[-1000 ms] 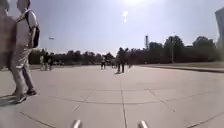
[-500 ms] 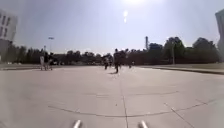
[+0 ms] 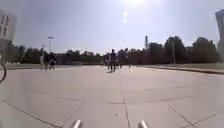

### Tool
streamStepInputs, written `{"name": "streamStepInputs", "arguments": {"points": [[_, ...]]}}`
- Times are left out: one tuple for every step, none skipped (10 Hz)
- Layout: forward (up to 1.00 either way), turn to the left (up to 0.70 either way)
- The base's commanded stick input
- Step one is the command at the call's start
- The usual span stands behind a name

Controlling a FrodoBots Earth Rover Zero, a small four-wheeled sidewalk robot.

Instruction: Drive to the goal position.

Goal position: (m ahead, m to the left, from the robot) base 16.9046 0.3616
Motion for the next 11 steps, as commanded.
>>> {"name": "streamStepInputs", "arguments": {"points": [[0.70,0.00],[0.70,0.00],[0.70,0.00],[0.70,0.00],[0.70,0.00],[0.70,0.00],[0.70,0.00],[0.70,0.00],[0.70,0.00],[0.70,0.00],[0.70,0.00]]}}
